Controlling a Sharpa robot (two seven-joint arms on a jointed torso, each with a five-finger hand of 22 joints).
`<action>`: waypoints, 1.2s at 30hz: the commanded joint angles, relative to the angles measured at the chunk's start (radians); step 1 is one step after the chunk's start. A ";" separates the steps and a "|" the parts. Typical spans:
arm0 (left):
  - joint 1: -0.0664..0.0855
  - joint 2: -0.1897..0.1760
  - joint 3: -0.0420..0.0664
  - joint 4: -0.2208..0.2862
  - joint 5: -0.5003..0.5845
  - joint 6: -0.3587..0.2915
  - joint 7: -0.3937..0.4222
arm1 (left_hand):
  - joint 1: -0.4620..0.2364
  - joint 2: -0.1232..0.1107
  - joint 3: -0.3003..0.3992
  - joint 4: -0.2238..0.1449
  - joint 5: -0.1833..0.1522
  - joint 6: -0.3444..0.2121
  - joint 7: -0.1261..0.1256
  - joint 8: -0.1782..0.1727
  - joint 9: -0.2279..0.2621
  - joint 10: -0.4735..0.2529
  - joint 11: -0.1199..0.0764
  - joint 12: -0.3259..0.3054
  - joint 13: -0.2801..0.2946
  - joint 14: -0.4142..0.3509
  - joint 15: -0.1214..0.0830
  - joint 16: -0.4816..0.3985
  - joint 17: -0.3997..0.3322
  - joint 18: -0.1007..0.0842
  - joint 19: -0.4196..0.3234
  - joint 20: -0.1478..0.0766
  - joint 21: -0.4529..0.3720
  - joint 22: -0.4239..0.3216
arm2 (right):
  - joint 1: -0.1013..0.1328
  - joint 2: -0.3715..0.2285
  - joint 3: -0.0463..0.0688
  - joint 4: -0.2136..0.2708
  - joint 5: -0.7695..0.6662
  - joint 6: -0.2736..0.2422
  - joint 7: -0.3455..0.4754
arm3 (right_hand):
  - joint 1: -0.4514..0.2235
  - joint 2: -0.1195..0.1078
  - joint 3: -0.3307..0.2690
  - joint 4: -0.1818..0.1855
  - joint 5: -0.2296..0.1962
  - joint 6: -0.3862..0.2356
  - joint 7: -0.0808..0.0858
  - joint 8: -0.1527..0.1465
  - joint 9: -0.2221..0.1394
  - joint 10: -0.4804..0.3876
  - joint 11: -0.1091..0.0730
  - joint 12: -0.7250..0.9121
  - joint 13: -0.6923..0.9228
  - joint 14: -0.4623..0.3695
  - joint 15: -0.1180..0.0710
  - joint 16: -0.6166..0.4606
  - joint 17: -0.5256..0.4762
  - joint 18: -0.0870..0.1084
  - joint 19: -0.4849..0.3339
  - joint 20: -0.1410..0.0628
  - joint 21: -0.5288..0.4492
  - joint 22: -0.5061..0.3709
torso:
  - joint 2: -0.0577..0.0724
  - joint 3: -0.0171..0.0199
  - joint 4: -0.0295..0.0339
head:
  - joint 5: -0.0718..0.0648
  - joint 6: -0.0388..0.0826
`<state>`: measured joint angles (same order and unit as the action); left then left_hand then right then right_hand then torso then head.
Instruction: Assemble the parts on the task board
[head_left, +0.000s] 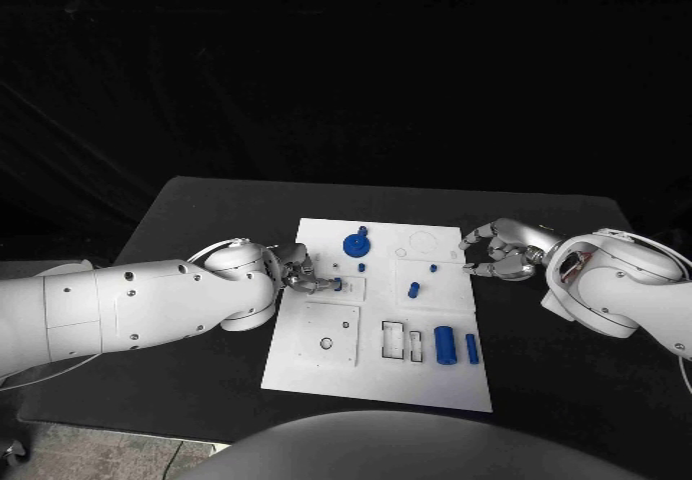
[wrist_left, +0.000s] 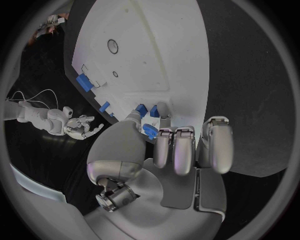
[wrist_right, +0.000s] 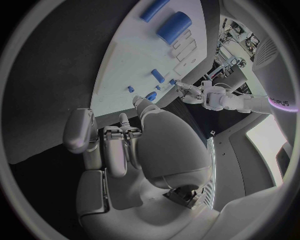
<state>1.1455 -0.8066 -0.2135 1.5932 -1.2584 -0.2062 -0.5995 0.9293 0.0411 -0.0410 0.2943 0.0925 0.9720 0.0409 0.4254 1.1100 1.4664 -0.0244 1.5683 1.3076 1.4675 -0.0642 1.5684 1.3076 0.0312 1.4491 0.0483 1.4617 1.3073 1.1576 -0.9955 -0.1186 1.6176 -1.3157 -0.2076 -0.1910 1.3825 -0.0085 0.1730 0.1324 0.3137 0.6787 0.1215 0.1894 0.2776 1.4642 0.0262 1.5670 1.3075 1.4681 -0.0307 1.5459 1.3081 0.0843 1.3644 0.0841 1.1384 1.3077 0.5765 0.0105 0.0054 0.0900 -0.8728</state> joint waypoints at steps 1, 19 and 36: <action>-0.001 0.001 0.000 -0.002 0.007 0.017 0.008 | -0.010 0.002 -0.009 0.000 -0.005 0.001 0.004 -0.007 -0.001 0.104 0.008 0.003 0.263 0.103 0.008 0.002 0.263 0.009 0.000 0.009 -0.007 0.185 | -0.001 0.000 0.000 0.000 -0.001 0.014 -0.004 | 0.009 0.002 0.003 -0.005 0.005 0.007 0.002 -0.006 -0.001 0.107 0.006 0.004 0.263 0.088 0.005 -0.003 0.247 0.011 -0.006 0.000 -0.003 0.137 | 0.000 0.0000 -0.0001 | 0.000 0.000; 0.008 -0.014 0.004 0.003 0.015 -0.026 0.024 | -0.038 0.032 -0.074 0.000 0.017 0.015 0.001 0.002 0.007 0.104 0.006 0.003 0.263 0.103 0.007 0.002 0.263 0.009 0.002 0.009 -0.008 0.188 | -0.002 0.007 0.000 -0.006 0.001 0.009 0.000 | 0.009 0.003 0.005 -0.006 0.007 0.008 0.002 -0.006 -0.002 0.107 0.006 0.004 0.263 0.088 0.005 -0.003 0.247 0.011 -0.006 0.000 -0.004 0.136 | -0.001 0.0007 -0.0005 | 0.009 0.000; 0.028 -0.017 0.014 -0.006 0.090 -0.029 0.070 | -0.090 0.145 -0.144 -0.002 0.050 0.004 0.005 -0.003 0.013 0.104 0.011 0.003 0.263 0.103 0.011 0.002 0.263 0.011 -0.006 0.012 -0.020 0.189 | -0.002 0.010 0.000 -0.010 0.002 0.002 0.002 | 0.004 0.006 0.010 -0.004 0.016 0.009 0.003 -0.006 -0.003 0.107 0.007 0.004 0.263 0.088 0.006 -0.003 0.247 0.011 -0.007 0.000 -0.005 0.136 | 0.000 0.0000 -0.0001 | 0.004 0.000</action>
<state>1.1720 -0.8247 -0.2005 1.5875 -1.1976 -0.2349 -0.5523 0.8395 0.1791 -0.1822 0.2921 0.1370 0.9792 0.0407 0.4236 1.1216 1.4664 -0.0174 1.5683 1.3076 1.4640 -0.0608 1.5684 1.3074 0.0310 1.4456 0.0590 1.4483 1.3079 1.1561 -0.9859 -0.1186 1.6082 -1.3109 -0.2084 -0.1907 1.3822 -0.0083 0.1757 0.1298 0.3236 0.6823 0.1252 0.1894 0.2756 1.4642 0.0262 1.5670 1.3075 1.4681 -0.0307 1.5459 1.3076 0.0844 1.3644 0.0841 1.1384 1.3074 0.5766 0.0106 0.0044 0.0951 -0.8728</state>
